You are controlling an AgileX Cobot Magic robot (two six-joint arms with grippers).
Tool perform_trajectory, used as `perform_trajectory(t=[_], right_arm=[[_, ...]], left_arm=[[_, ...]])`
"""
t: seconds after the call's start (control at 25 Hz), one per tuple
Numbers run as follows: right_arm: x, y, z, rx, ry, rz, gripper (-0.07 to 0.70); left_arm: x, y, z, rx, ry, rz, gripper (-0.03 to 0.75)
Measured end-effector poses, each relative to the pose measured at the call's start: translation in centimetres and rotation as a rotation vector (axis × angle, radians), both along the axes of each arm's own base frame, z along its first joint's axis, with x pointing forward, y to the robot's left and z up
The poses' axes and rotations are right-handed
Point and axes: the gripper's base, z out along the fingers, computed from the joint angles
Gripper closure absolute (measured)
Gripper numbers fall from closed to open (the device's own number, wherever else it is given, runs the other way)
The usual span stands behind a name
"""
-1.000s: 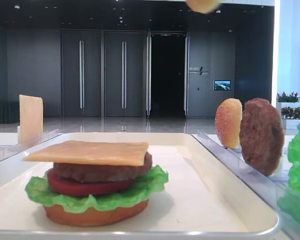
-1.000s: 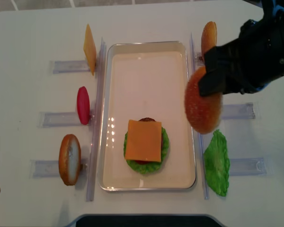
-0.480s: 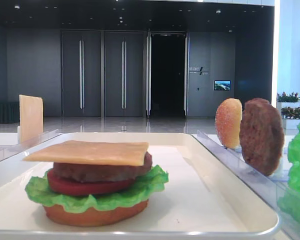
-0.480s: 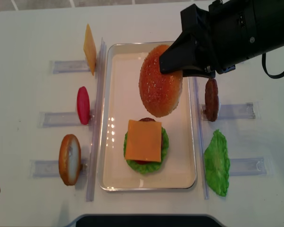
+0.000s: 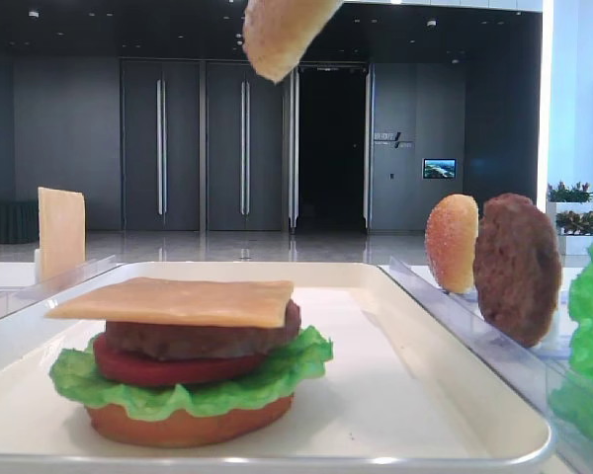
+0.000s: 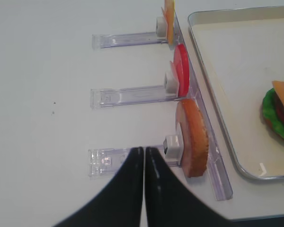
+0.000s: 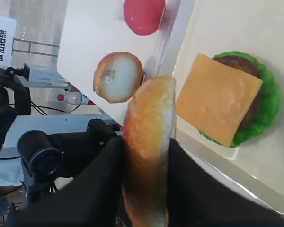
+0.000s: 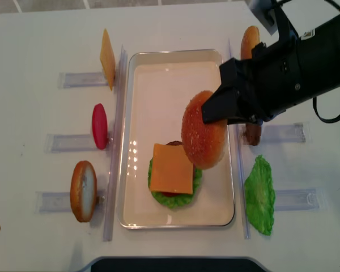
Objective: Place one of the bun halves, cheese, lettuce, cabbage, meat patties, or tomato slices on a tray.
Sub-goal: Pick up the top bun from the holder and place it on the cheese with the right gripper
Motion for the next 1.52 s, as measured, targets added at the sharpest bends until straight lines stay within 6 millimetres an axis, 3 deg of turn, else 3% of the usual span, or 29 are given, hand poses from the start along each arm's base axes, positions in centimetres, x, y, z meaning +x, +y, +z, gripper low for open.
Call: perform_trajectory(t=[0.92,1.24,1.52], right_arm=[[4.0,2.7,-6.1,0.14,0.119,-0.006,0.414],[3.9,4.7,-7.5,0.18,0.138,0.022,0.414],[4.5,5.1,-8.8,0.194,0.155,0.007,0.414]], left_arm=[[0.0,0.0,0.0,0.0,0.0,0.0,0.722],[0.0,0.0,0.0,0.0,0.0,0.0,0.722],[0.0,0.0,0.0,0.0,0.0,0.0,0.722]])
